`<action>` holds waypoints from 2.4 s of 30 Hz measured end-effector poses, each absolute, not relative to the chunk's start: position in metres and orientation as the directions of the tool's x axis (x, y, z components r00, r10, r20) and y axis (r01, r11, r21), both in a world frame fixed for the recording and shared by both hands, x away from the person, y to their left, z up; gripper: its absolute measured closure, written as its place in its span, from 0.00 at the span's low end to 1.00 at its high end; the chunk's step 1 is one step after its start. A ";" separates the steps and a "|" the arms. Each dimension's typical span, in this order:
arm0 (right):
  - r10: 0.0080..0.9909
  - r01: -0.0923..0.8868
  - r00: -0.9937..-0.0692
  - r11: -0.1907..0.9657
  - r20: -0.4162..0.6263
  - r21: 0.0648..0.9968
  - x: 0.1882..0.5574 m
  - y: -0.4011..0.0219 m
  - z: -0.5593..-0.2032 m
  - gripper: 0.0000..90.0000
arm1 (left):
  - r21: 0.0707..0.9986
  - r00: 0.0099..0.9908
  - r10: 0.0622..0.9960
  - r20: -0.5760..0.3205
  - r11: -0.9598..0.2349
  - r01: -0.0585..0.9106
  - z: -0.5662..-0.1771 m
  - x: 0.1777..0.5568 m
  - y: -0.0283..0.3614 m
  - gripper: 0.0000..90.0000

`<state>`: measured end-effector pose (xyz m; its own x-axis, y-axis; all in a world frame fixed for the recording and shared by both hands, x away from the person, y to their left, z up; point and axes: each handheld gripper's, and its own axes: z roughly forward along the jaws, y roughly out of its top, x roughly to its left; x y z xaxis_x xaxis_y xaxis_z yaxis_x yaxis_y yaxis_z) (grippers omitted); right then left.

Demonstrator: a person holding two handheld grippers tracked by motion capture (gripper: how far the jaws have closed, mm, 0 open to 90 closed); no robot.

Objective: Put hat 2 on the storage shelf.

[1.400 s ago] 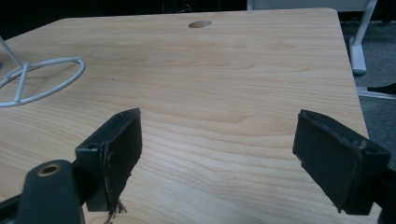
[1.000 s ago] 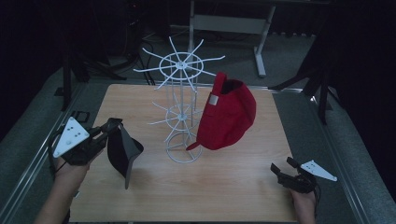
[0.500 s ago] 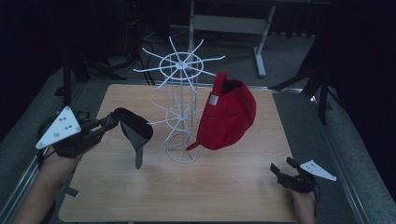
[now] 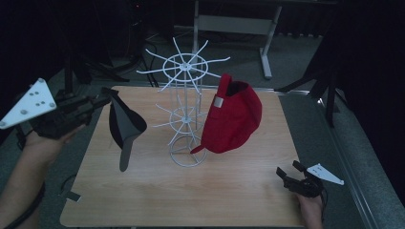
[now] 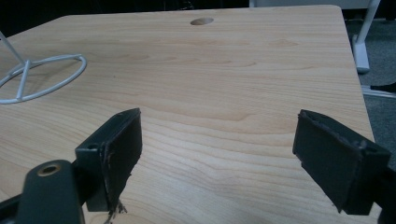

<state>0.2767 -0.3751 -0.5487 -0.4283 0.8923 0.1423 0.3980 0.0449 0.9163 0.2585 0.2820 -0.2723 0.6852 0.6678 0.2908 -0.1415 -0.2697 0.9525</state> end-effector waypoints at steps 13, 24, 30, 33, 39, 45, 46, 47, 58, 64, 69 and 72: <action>0.894 0.400 -0.426 0.046 0.141 0.916 0.277 -0.376 -0.549 0.17 | 0.952 0.675 0.674 0.300 -0.254 -0.169 -0.241 0.282 0.262 0.96; 0.894 0.400 -0.427 0.048 0.139 0.915 0.277 -0.376 -0.549 0.17 | 0.948 0.684 0.658 0.314 -0.256 -0.189 -0.222 0.296 0.242 0.96; 0.893 0.400 -0.427 0.047 0.141 0.915 0.277 -0.376 -0.549 0.17 | 0.946 0.691 0.651 0.314 -0.276 -0.170 -0.219 0.308 0.232 0.96; 0.893 0.399 -0.428 0.047 0.141 0.916 0.277 -0.376 -0.549 0.17 | 0.947 0.700 0.644 0.308 -0.282 -0.157 -0.222 0.312 0.227 0.96; 0.893 0.399 -0.428 0.048 0.140 0.916 0.277 -0.376 -0.549 0.17 | 0.945 0.713 0.636 0.294 -0.306 -0.117 -0.228 0.318 0.222 0.95; 0.893 0.400 -0.428 0.049 0.140 0.915 0.277 -0.376 -0.549 0.17 | 0.955 0.730 0.633 0.258 -0.282 -0.093 -0.229 0.319 0.222 0.95; 0.893 0.400 -0.428 0.048 0.140 0.915 0.277 -0.376 -0.549 0.17 | 0.958 0.734 0.633 0.244 -0.273 -0.083 -0.229 0.320 0.223 0.94; 0.893 0.400 -0.429 0.048 0.140 0.915 0.277 -0.376 -0.549 0.17 | 0.959 0.735 0.634 0.241 -0.271 -0.082 -0.229 0.320 0.222 0.93; 0.893 0.403 -0.428 0.055 0.135 0.914 0.277 -0.376 -0.550 0.17 | 0.963 0.746 0.630 0.215 -0.264 -0.054 -0.221 0.319 0.217 0.69; 0.894 0.403 -0.426 0.054 0.135 0.914 0.277 -0.375 -0.549 0.17 | 0.973 0.753 0.632 0.182 -0.226 -0.045 -0.223 0.315 0.224 0.69; 0.895 0.403 -0.425 0.054 0.135 0.914 0.277 -0.376 -0.549 0.17 | 0.977 0.757 0.634 0.161 -0.213 -0.029 -0.230 0.312 0.230 0.69; 0.895 0.403 -0.425 0.054 0.134 0.913 0.277 -0.375 -0.549 0.17 | 0.977 0.754 0.637 0.157 -0.213 -0.024 -0.236 0.309 0.234 0.70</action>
<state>0.2772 -0.3754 -0.5493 -0.4246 0.8954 0.1341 0.4034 0.0545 0.9134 0.3090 0.2338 -0.2360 0.7543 0.6374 0.1573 -0.0239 -0.2129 0.9768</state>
